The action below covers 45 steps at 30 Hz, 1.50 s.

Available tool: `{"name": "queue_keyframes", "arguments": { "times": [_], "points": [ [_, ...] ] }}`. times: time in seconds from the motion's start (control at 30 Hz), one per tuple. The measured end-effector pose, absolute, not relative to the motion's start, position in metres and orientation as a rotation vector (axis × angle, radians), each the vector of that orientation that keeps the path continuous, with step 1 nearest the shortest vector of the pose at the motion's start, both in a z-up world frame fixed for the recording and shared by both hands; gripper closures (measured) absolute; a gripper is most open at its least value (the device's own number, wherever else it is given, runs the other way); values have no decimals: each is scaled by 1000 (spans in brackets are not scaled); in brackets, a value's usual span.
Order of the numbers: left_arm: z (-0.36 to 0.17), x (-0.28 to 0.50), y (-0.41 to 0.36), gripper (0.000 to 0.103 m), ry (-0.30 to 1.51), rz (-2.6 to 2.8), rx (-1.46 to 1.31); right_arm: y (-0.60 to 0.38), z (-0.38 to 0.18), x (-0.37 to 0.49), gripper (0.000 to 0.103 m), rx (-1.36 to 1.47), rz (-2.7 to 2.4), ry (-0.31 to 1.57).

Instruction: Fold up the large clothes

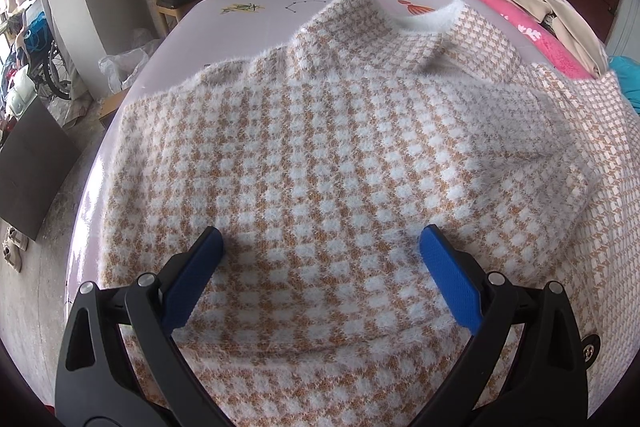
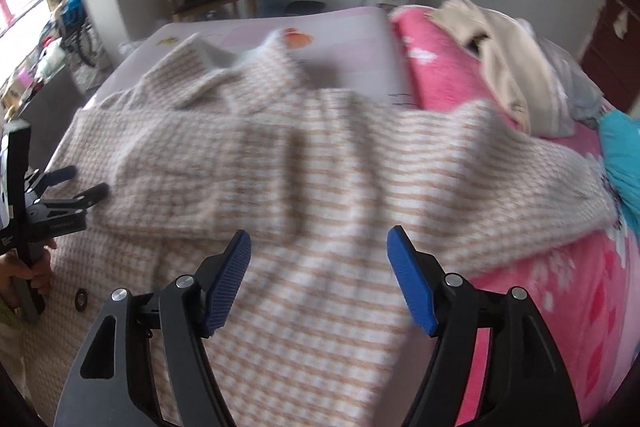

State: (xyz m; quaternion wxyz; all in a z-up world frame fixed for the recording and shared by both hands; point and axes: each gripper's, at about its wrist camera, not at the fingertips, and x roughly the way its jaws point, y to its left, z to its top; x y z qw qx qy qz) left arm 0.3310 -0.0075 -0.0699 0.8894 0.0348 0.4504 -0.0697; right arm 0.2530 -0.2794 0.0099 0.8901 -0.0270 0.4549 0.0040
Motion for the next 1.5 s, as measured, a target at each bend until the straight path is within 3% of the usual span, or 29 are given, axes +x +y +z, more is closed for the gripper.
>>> {"name": "queue_keyframes", "arguments": {
  "times": [0.37,0.73,0.9,1.27,1.5],
  "points": [
    [-70,331,-7,7,936,-145,72,-467,45,249,34,206,-317,948],
    [-70,331,-7,7,935,-145,74,-618,7,263,34,644,-525,906],
    [-70,330,-8,7,936,-145,74,-653,-21,267,42,784,-605,889],
    [-70,331,-9,7,936,-142,74,-666,-33,272,82,802,-618,788],
    [-70,331,-9,7,938,-144,76,-637,18,260,87,634,-610,689]
  ]
}}
